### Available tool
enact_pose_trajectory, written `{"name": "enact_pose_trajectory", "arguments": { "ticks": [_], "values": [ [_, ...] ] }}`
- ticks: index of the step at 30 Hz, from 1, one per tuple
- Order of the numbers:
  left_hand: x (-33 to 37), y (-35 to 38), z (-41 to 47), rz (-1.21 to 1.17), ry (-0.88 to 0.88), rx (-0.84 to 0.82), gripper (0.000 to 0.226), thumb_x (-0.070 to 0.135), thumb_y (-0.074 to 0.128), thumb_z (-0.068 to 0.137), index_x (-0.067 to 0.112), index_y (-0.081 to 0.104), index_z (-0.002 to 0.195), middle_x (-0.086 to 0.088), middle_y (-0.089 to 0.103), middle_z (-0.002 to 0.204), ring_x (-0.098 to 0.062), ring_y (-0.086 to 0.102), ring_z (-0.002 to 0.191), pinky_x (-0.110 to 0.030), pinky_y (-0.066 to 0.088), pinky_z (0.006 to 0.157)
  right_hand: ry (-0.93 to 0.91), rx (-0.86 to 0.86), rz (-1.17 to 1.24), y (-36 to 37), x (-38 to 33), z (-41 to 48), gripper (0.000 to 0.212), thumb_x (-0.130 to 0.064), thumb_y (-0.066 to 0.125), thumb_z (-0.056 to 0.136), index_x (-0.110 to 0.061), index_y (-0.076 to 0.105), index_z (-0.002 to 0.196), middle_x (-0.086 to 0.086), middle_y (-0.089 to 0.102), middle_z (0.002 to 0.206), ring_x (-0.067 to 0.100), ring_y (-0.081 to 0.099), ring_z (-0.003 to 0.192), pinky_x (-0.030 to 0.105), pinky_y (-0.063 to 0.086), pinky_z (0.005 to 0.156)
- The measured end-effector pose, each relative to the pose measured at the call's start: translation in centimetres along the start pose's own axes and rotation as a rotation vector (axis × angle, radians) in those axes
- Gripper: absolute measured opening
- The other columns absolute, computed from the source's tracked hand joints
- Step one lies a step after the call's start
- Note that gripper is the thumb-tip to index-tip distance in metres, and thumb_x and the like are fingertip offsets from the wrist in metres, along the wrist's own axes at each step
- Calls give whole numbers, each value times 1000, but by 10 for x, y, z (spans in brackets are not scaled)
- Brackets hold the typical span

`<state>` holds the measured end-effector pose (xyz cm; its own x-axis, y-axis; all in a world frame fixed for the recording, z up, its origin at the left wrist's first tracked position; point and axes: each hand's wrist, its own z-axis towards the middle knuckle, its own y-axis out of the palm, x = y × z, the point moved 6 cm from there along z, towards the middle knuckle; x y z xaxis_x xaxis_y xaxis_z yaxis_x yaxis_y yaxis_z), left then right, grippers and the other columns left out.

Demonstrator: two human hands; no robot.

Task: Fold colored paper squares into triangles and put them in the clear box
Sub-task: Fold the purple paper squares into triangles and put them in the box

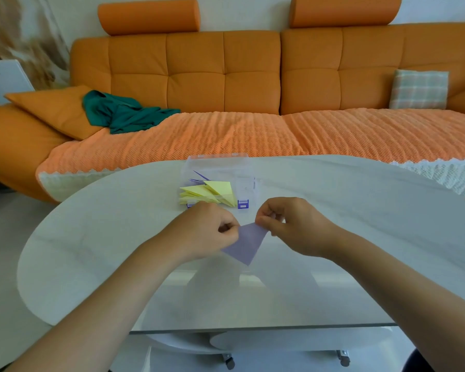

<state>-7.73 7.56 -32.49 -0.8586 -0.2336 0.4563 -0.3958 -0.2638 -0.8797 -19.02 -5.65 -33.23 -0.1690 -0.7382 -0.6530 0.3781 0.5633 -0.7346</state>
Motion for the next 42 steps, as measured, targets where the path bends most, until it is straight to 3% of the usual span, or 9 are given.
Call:
{"name": "enact_pose_trajectory", "arguments": {
  "ticks": [4, 7, 12, 17, 21, 26, 31, 36, 42],
  "values": [
    [-21, -10, -2, 41, -84, -80, 28, 25, 53, 88, 25, 67, 64, 16, 62, 60, -4, 48, 50, -20, 36, 48, 62, 50, 19, -15, 10, 3, 21, -25, 62, 95, -33, 66, 77, -9, 70, 77, 1, 60, 62, 16, 48, 62],
    [-35, -15, -5, 36, -166, -140, 28, 25, 51, 91, 26, 68, 70, 27, 71, 74, -4, 66, 68, -30, 54, 65, 104, 57, 4, -19, 15, 3, 21, -25, 60, 96, -33, 66, 78, -8, 70, 79, 2, 59, 64, 23, 51, 65],
    [-48, -27, -5, 195, -232, -80, 26, 23, 50, 92, 26, 72, 79, 24, 72, 77, 3, 63, 71, -26, 52, 68, 100, 66, -16, -21, 17, 4, 22, -25, 61, 96, -34, 66, 77, -12, 68, 76, 1, 59, 67, 19, 49, 64],
    [-18, -4, 1, -301, -151, 25, 16, 33, 60, 96, 34, 75, 102, 31, 70, 100, 17, 59, 97, -7, 43, 84, -16, -59, 17, -11, 1, 1, 22, -25, 65, 94, -40, 67, 77, -24, 67, 80, -3, 60, 70, 9, 43, 66],
    [-8, 19, 6, -354, -151, -71, 16, 32, 66, 91, 33, 75, 78, 22, 69, 76, 7, 57, 68, -15, 42, 64, -109, -6, 15, -9, -7, 1, 18, -25, 67, 93, -40, 67, 83, -22, 68, 84, 2, 61, 80, 11, 43, 69],
    [-19, 15, 6, -544, -323, 120, 14, 22, 68, 90, 27, 76, 79, 14, 69, 70, -4, 57, 63, -24, 44, 65, -281, 222, -106, -23, -20, -8, 24, -22, 66, 91, -28, 60, 114, -16, 57, 108, 4, 56, 96, 12, 42, 82],
    [-21, 21, 2, -895, -464, 122, 16, 14, 57, 97, 9, 72, 102, -15, 76, 89, -24, 70, 73, -27, 55, 64, -432, 93, -348, -7, -33, -21, 36, -23, 67, 74, -24, 62, 109, 0, 52, 133, 19, 50, 122, 35, 42, 96],
    [-13, 27, 2, -1015, -450, 74, 19, 15, 52, 101, 13, 69, 108, -8, 78, 98, -25, 76, 86, -26, 57, 65, -342, 178, -338, -4, -31, -19, 18, -40, 78, 83, -28, 72, 96, -3, 59, 132, 19, 56, 119, 42, 42, 97],
    [-6, 29, 4, -1031, -381, -8, 24, 30, 67, 93, 23, 69, 116, 1, 77, 104, -20, 75, 94, -29, 53, 79, -71, 217, 8, -16, -14, -12, 8, -35, 72, 89, -36, 73, 81, -23, 66, 112, -10, 58, 104, 7, 41, 85]
  ]
}}
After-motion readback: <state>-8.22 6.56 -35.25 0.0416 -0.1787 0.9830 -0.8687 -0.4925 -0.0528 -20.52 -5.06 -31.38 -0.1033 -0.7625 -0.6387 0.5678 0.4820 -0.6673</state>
